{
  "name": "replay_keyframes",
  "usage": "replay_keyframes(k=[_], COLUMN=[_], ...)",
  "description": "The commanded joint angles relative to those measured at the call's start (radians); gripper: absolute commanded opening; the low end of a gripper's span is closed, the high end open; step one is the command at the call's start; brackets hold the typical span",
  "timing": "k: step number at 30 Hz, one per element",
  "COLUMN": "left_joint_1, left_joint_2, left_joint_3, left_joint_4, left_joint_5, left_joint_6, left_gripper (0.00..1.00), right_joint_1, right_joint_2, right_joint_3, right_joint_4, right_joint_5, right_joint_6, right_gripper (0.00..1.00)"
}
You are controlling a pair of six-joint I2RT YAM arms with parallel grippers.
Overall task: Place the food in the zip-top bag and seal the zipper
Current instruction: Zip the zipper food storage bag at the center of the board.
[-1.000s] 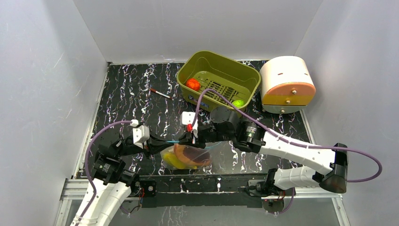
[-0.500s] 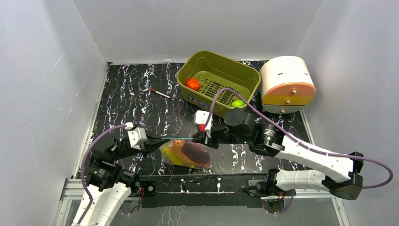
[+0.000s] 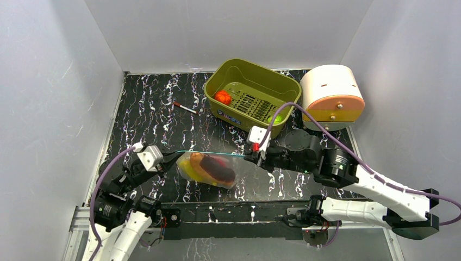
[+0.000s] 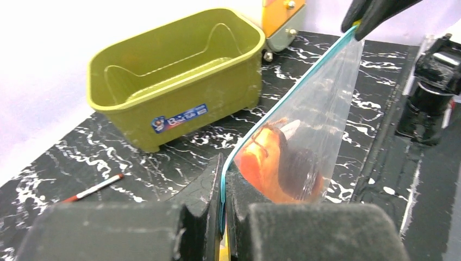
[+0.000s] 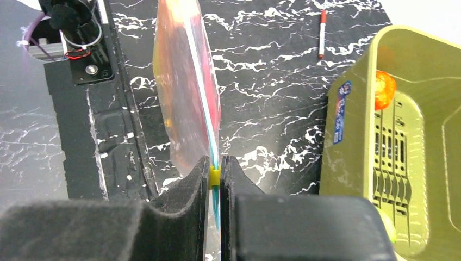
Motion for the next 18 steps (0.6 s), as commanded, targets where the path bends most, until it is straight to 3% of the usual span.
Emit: replay_keyframes(k=[1, 13, 18], left_joint_1=[0.005, 0.005, 0.005], left_joint_2=[-0.014, -0.02, 0.007], left_joint_3=[0.084, 0.101, 0.097], left_joint_4=[-0.019, -0.069, -0.053], left_joint_5=[-0.19, -0.34, -0.178], left_joint_6=[0.035, 0.036, 0.012], left_gripper=[0.0, 0.0, 0.0], right_joint_1=[-0.005, -0.005, -0.005], right_joint_2=[-0.071, -0.17, -0.166], right_joint_3=[0.038, 0.018, -0.002], right_joint_4=[-0.112, -0.124, -0.082], right_joint_5=[0.116, 0.329, 0.212], right_joint_6=[0.014, 0.045, 0.031], right_gripper=[0.0, 0.0, 0.0])
